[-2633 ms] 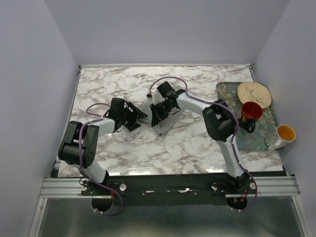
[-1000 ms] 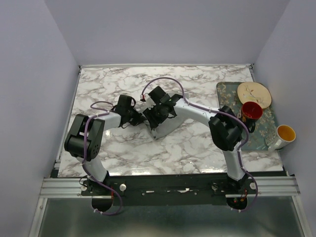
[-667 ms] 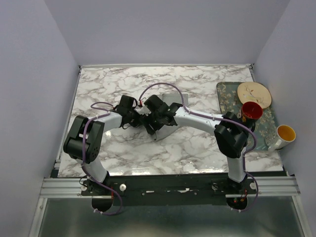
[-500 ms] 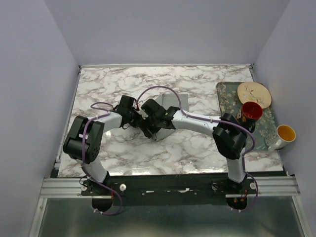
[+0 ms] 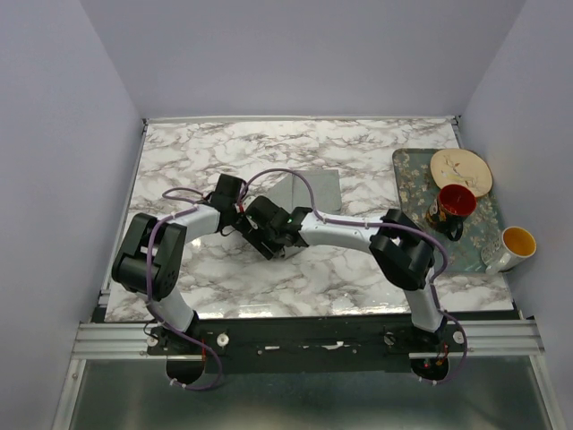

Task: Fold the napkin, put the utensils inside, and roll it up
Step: Roll the napkin with the utensil

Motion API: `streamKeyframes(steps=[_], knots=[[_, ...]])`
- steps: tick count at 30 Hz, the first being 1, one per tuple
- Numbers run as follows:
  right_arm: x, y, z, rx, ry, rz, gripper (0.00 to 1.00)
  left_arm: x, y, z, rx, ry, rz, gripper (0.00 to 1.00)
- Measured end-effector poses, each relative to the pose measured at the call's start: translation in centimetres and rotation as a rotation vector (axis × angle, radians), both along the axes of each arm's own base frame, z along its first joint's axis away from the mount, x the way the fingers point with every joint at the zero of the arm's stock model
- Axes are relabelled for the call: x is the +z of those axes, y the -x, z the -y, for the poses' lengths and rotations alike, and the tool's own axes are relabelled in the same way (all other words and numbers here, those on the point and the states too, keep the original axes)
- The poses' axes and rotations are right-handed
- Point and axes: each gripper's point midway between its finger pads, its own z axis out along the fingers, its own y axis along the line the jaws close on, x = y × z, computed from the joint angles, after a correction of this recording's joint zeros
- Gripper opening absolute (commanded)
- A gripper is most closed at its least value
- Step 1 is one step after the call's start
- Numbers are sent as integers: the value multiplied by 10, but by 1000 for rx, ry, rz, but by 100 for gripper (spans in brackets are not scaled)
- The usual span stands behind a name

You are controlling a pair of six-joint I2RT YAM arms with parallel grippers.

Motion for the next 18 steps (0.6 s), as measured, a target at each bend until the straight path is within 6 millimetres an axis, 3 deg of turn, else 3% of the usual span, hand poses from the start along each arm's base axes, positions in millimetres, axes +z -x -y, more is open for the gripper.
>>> streamKeyframes(steps=[6,8,15,18], knots=[[-4,-5,5,-33,60,78,64,-3,2,-1,11,9,-3,0],[-4,-9,5,-50,70,111,54,-4,2,0,14,18,2,0],[-3,-16,5,-86,88,175,58,-3,1,1,20,33,13,0],[-3,-17,4,-89,87,183,51,-4,1,1,20,36,16,0]])
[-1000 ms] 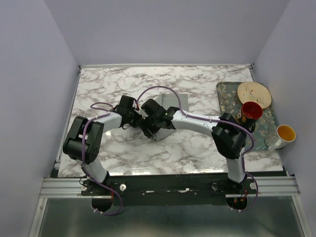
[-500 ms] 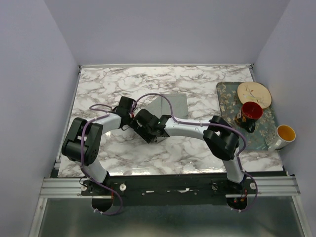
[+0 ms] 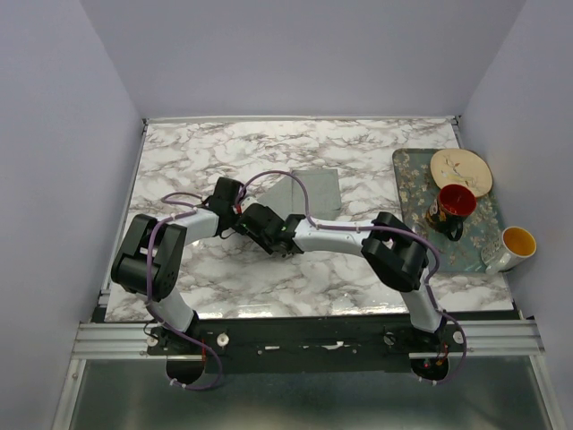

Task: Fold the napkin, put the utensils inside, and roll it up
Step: Roll the napkin with the utensil

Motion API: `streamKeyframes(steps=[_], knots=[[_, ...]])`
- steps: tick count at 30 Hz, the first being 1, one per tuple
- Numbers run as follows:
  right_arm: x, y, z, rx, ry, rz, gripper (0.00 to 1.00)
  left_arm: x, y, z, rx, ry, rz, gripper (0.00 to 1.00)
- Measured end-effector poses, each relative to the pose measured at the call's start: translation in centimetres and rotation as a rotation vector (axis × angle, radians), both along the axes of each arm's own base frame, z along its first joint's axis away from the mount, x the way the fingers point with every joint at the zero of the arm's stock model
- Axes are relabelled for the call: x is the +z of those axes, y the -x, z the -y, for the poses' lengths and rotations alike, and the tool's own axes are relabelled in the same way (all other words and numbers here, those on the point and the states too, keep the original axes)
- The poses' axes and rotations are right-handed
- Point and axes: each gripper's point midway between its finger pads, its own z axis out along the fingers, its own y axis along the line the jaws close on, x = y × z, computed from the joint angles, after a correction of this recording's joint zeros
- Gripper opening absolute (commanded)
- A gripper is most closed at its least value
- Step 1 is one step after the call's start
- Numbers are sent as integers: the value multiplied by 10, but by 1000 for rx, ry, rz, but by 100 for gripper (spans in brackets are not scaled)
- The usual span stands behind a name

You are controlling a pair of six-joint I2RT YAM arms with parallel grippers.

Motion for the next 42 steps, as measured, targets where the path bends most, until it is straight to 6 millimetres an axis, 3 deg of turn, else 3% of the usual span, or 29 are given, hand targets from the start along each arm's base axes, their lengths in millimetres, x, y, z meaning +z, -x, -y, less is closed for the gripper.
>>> streamKeyframes(steps=[4,7,12,21,25,28,32,34,37,42], knots=[[-1,-1,-2,-3,-5,6,28,0,0,0,-1,6,2,0],[-3,0,-4,-12,-17,5,25,0,0,0,0,14,5,0],[-3,-1,-4,-19,-19,11,1,0,0,0,3,16,6,0],[-3,-3,-3,1,-26,3,0,0,4,-4,7,-5,-7,0],[-2,-3,-1,28,-74,-59,1,4,4,-4,-45,-42,3,33],[-3,-7,2,32,-163,-171,1,3,7,-5,-92,-74,9,46],[-5,-10,11,40,-272,-319,1,9,6,-7,-147,-110,51,54],[-6,-8,14,54,-329,-403,0,21,5,-9,-173,-124,89,58],[-3,-8,20,64,-409,-500,0,53,-6,-14,-199,-160,192,60],[7,-7,25,95,-525,-626,1,98,-13,-25,-223,-216,329,58]])
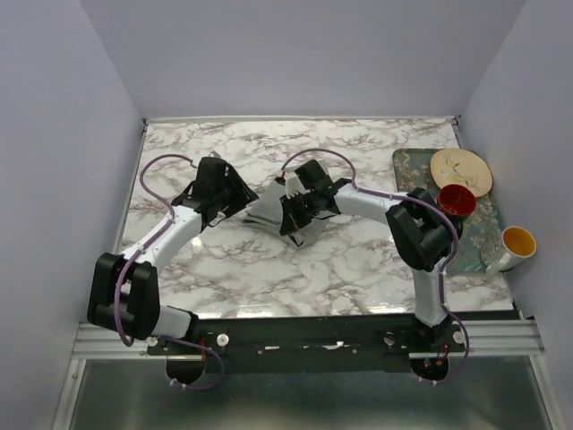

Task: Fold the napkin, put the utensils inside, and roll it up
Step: Roll the napkin with the utensil

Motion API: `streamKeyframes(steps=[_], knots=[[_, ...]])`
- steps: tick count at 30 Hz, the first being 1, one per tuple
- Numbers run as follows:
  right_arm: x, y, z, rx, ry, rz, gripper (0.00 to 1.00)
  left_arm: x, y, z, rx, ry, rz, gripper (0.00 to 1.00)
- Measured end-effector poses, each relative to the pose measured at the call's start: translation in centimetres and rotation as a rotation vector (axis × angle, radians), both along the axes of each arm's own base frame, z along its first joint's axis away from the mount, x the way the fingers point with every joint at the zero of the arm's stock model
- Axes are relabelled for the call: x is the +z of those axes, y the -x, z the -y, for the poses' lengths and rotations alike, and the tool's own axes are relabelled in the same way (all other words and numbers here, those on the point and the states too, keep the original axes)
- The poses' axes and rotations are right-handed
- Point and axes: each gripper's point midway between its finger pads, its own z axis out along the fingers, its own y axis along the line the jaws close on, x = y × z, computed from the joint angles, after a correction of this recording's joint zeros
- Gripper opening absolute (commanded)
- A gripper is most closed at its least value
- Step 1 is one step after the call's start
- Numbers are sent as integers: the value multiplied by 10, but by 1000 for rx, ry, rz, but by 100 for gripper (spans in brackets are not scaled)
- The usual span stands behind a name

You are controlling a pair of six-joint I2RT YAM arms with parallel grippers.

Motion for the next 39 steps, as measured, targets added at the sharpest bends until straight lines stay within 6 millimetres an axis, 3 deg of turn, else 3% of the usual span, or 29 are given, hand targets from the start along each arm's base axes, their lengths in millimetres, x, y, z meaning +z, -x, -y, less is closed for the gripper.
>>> streamKeyframes(steps=[3,9,14,24,30,33,39], knots=[[2,2,3,22,-66,-79,1,4,6,-5,-18,-23,14,61],[-9,5,3,44,-156,-254,1,-18,34,-2,-45,-30,-79,68],[-16,9,0,44,-176,-328,1,-22,45,5,-43,-7,-131,68],[-16,3,4,12,-135,-296,0,-26,51,17,-91,-11,-141,66],[-6,-10,10,-21,-76,-186,0,-39,61,34,-124,60,-158,83],[-2,-13,12,-25,-59,-149,1,-45,65,34,-90,86,-189,86],[-5,-13,14,-34,-36,-142,1,-51,54,43,-14,166,-228,88]])
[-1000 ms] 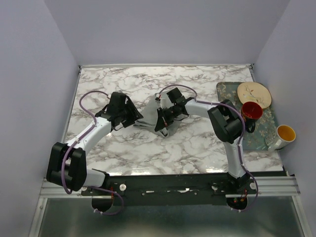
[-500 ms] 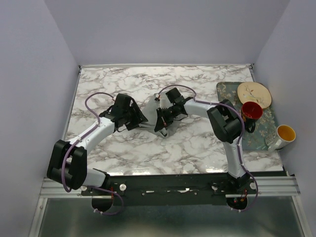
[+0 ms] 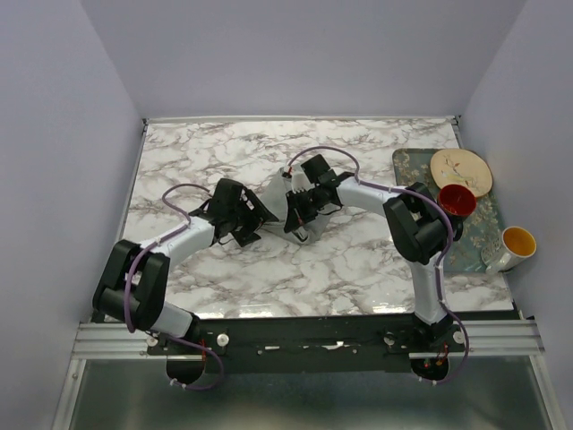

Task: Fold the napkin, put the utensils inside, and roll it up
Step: Roll the napkin with the utensil

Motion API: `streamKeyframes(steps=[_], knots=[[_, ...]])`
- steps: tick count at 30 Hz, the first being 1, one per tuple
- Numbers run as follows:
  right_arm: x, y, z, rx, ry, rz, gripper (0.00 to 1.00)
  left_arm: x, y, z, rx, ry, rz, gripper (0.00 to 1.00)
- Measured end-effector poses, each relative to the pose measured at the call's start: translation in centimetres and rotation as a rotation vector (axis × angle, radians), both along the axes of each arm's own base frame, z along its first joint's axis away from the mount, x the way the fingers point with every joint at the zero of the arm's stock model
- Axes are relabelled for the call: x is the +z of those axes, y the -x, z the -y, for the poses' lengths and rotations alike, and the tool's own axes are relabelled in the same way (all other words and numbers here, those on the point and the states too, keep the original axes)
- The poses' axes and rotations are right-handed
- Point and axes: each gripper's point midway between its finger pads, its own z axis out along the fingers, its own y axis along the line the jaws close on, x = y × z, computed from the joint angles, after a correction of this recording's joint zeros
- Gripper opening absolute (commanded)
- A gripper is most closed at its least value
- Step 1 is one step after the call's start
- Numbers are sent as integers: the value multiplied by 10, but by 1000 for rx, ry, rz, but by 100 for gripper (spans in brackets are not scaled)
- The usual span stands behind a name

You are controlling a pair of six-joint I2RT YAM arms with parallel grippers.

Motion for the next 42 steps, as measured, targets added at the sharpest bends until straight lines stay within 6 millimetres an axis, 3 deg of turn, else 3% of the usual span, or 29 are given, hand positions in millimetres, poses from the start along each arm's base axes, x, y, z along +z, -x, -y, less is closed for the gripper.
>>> streamKeyframes(steps=[7,16,22,26,28,29,33,35,42], knots=[[-1,1,-2,2,8,6,1,-28,-4,4,81,28,-120,87],[-5,4,-2,17,20,22,1,-21,-27,10,140,49,-109,86],[-8,7,-2,29,32,40,1,-31,-38,14,165,48,-144,74],[-8,7,-1,34,41,61,15,-35,-36,10,179,22,-154,65],[-8,7,-1,39,53,85,22,-37,-35,8,180,10,-160,65],[-7,7,-1,43,58,96,32,-38,-34,7,176,4,-160,65],[-5,14,-3,68,82,147,50,-39,-33,6,167,-1,-154,66],[0,19,-5,82,91,175,56,-39,-32,6,162,-2,-146,66],[29,32,-9,96,79,250,60,-38,-26,2,110,-27,-102,71]])
